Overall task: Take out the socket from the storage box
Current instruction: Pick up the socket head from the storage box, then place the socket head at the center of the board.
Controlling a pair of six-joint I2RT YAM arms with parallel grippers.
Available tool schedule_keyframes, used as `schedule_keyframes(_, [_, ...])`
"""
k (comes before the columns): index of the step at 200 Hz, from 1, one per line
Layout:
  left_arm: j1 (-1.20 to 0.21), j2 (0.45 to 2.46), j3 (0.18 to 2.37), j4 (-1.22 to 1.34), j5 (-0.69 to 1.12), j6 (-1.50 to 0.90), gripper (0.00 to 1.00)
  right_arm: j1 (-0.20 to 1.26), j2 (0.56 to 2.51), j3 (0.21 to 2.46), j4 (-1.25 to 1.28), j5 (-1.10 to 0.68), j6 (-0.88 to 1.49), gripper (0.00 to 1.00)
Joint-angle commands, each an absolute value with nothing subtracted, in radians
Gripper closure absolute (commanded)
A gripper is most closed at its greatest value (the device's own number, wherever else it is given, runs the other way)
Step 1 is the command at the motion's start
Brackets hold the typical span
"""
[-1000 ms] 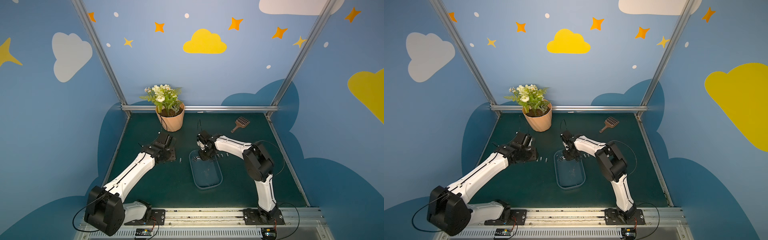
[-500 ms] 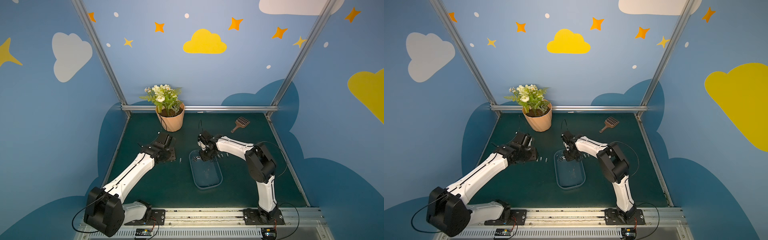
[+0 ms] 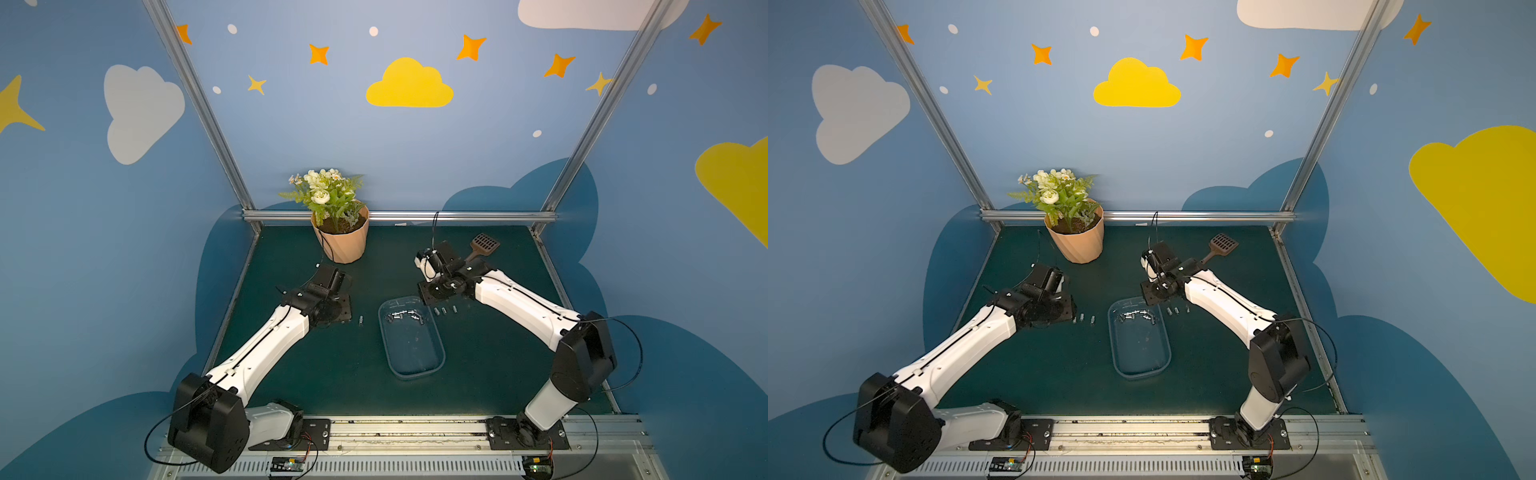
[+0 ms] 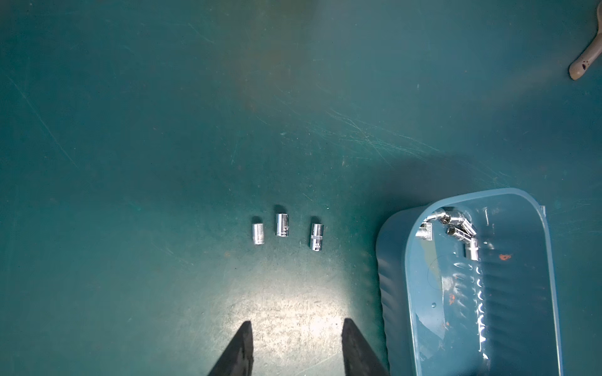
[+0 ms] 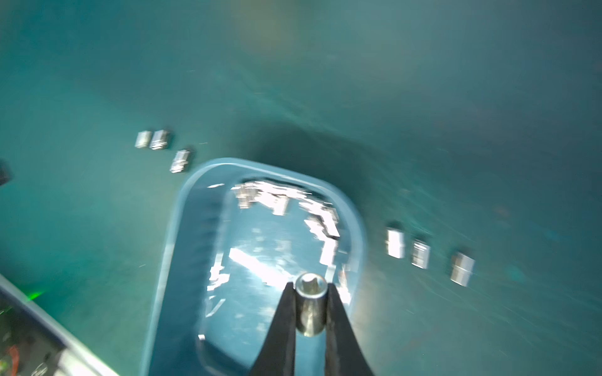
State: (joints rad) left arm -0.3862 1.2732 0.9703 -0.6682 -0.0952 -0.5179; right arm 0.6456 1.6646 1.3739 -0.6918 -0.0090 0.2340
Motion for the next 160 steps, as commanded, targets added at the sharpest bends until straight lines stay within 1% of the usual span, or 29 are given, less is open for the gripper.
schedule_keyframes(1, [-0.384,1.285,0.98,-0.666,-0.075,-0.514,0.54,0.567,1.65,1.315,-0.733,0.018,0.209,0.89])
schedule_keyframes(44, [-0.382,1.29,0.983,-0.659,-0.058,-0.514,0.54,0.436,1.658,1.228,-0.707,0.023,0.173,0.89])
schedule_keyframes(70, [-0.382,1.293,0.983,-0.655,-0.046,-0.518,0.54,0.388,1.691,1.178,-0.66,0.012,0.168,0.89])
schedule_keyframes(109, [-0.382,1.293,0.991,-0.655,-0.046,-0.515,0.54,0.364,1.748,1.159,-0.615,0.015,0.171,0.89])
schedule_keyframes(160, [-0.382,1.29,0.987,-0.658,-0.039,-0.52,0.54,0.345,1.82,1.2,-0.61,0.009,0.185,0.89])
